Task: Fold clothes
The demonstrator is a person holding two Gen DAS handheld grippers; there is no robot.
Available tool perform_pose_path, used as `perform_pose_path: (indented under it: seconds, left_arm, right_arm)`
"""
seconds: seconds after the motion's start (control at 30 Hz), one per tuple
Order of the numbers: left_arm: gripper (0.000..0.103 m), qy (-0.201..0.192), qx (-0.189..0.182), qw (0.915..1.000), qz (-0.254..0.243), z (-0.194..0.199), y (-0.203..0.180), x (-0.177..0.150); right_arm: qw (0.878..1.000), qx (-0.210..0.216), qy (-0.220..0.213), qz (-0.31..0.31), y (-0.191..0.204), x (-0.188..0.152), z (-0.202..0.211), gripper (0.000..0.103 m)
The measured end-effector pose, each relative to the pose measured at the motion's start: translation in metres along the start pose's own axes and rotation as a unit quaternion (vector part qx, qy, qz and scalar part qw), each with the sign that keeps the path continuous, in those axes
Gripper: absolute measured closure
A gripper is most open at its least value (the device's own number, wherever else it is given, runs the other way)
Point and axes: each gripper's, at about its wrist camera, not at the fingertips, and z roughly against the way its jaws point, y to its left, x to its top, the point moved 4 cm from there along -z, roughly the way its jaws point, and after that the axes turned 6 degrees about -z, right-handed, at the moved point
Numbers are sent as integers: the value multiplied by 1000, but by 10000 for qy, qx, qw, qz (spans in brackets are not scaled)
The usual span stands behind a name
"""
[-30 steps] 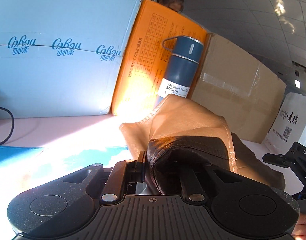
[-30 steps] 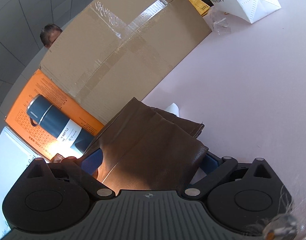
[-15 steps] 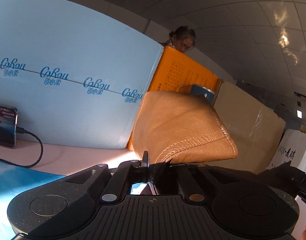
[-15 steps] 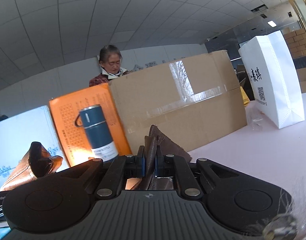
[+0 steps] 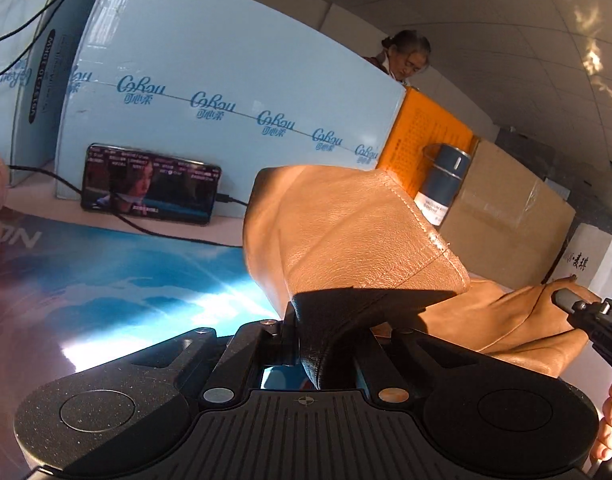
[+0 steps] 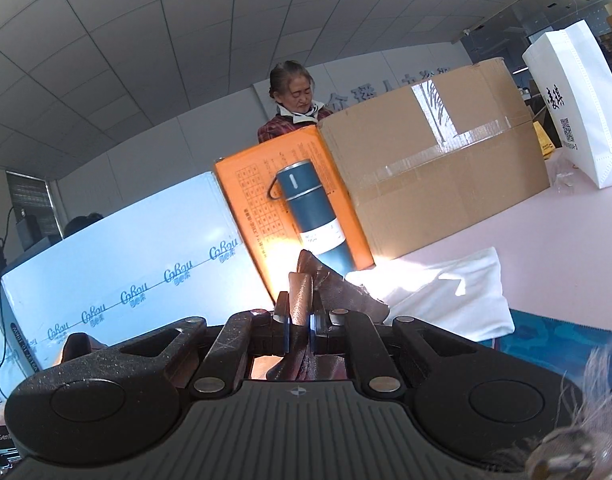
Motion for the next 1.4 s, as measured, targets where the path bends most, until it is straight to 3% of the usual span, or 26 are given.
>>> perform_pose_path:
  seconds: [0.07, 0.17, 0.37, 0.5, 0.57, 0.6, 0.67, 0.7, 0.73, 0.8, 0.97, 1.1, 1.27, 1.4]
  left_arm:
    - [92, 216, 90, 9996, -173, 3, 17, -8]
    - [92, 573, 35, 9983, 81, 7, 46, -15]
    - [88, 914, -192, 9950, -363, 20, 81, -14]
    - [71, 1011, -519, 9914, -647, 30, 97, -13]
    - [61, 1009, -565, 9907, -715, 34, 106, -11]
    - [50, 983, -496, 9912, -730, 36, 110, -9]
    - [33, 952, -190, 9923, -768, 37, 118, -7]
    - [27, 946, -25, 9924, -784, 37, 122, -5]
    - [25, 940, 140, 9922, -802, 37, 125, -4]
    - [22, 911, 458, 9906, -915, 38, 126, -2]
    - [7, 360, 955, 9740, -2021, 59, 94, 6]
    - [5, 103, 848, 9719, -2195, 63, 83, 24]
    - [5, 147, 768, 9750, -2080, 40, 90, 47]
    - [5, 528, 328, 9827, -1743, 9, 101, 64]
  right_arm:
    - [9999, 17, 165, 5, 7, -11, 8, 95]
    - [9993, -34, 362, -12, 17, -26, 16, 95]
    - [9977, -250, 629, 68, 26, -51, 29, 95]
    - [9959, -445, 770, 185, 22, -60, 32, 94]
    - [9943, -524, 911, 202, 18, -61, 29, 87]
    - [9934, -594, 947, 266, 15, -60, 28, 81]
    - [9919, -700, 967, 433, 11, -56, 25, 51]
    - [9913, -738, 954, 534, 9, -53, 24, 43]
    - [9905, -776, 938, 635, 7, -50, 23, 33]
    - [9899, -822, 824, 814, 4, -39, 19, 26]
    - [9896, -355, 1019, 951, -6, -11, -7, 15]
    - [9827, -59, 1252, 1364, -4, -2, -41, 13]
    - [9702, 447, 1528, 1828, 4, -4, -77, 11]
    - [9640, 863, 1791, 1764, 5, -5, -100, 6]
